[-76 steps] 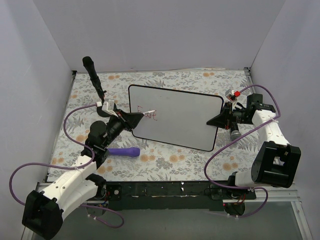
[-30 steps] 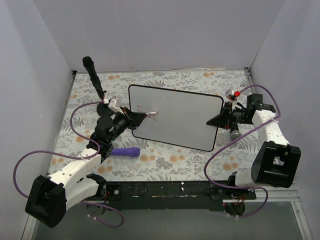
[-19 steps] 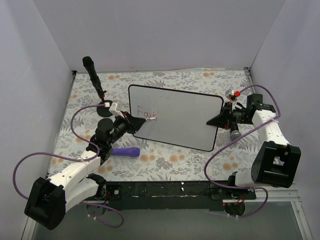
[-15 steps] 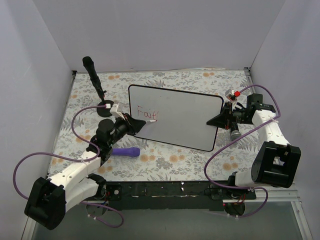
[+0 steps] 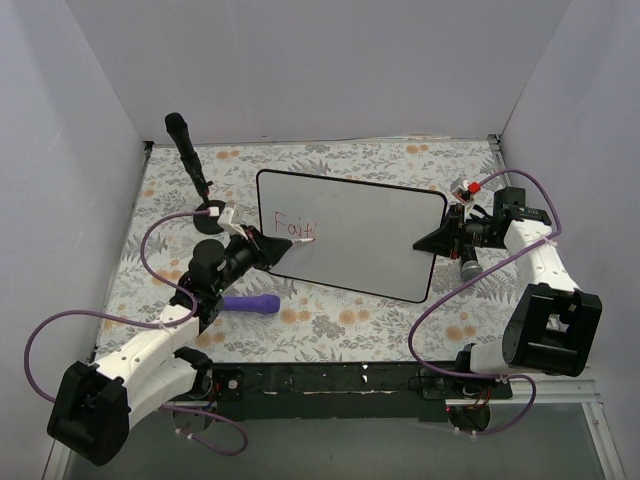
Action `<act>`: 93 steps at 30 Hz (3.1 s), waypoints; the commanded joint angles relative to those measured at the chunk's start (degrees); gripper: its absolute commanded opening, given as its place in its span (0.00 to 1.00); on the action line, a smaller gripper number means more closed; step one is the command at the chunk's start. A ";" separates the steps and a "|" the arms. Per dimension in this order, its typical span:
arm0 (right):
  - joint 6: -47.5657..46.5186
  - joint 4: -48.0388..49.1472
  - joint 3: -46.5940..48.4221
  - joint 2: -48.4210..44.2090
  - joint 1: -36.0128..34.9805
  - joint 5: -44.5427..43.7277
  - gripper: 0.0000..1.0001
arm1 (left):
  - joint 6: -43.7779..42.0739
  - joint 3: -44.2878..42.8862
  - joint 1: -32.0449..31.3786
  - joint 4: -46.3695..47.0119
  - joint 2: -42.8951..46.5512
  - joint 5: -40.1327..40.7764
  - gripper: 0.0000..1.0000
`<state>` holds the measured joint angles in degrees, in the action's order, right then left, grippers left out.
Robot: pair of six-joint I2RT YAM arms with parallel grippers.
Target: Write a sentence on the whiteboard
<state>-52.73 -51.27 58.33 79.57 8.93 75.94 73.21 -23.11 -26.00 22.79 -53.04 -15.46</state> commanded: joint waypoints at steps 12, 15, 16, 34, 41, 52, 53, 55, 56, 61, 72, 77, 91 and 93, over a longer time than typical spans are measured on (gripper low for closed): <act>-1.59 0.64 0.30 -1.61 -0.23 -1.06 0.01 | -0.26 -4.31 0.16 4.99 -1.46 2.46 0.00; -1.59 0.64 0.47 -1.61 -0.31 -1.06 0.01 | -0.44 -5.01 0.16 5.25 -1.81 2.80 0.00; -1.59 0.55 0.39 -1.52 -0.32 -1.06 0.01 | -0.52 -5.19 0.16 5.43 -1.81 2.81 0.00; -1.68 0.47 0.39 -1.44 -0.23 -1.06 0.01 | -2.46 -5.01 0.16 3.59 -4.53 4.04 0.00; -1.76 0.47 0.39 -1.44 -0.31 -1.06 0.01 | -3.42 -4.57 0.16 1.65 -3.74 4.65 0.00; -1.76 0.46 0.47 -1.52 -0.31 -0.97 0.01 | -3.34 -2.81 0.16 -0.63 -3.13 3.95 0.00; -1.76 0.46 0.39 -1.52 -0.32 -0.97 0.01 | -3.25 -2.64 0.16 -0.90 -3.04 3.86 0.00; -1.76 0.55 0.39 -1.61 -0.31 -1.06 0.01 | -3.25 -2.38 0.16 -1.42 -2.95 3.77 0.00; -1.76 0.47 0.39 -1.52 -0.23 -0.97 0.01 | -3.25 -2.20 0.16 -1.43 -2.95 3.77 0.00; -1.76 0.46 0.38 -1.61 -0.23 -0.97 0.01 | -2.90 -1.15 0.16 -1.96 -2.42 3.42 0.00; -1.76 0.46 0.39 -1.61 -0.31 -0.97 0.01 | -1.49 0.88 0.16 -1.69 -1.02 2.46 0.00; -1.76 0.46 0.30 -1.70 -0.23 -1.06 0.01 | -0.26 -0.09 0.16 0.50 0.12 1.14 0.00; -1.76 0.55 0.21 -1.79 -0.31 -1.23 0.01 | -0.17 -2.46 0.16 2.35 -2.07 2.11 0.00; -1.76 0.55 0.12 -1.79 -0.23 -1.23 0.01 | -0.08 -2.64 0.16 2.70 -2.51 2.19 0.00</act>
<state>-52.58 -51.27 58.33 79.57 8.93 75.88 73.32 -23.46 -26.00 23.59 -55.02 -13.93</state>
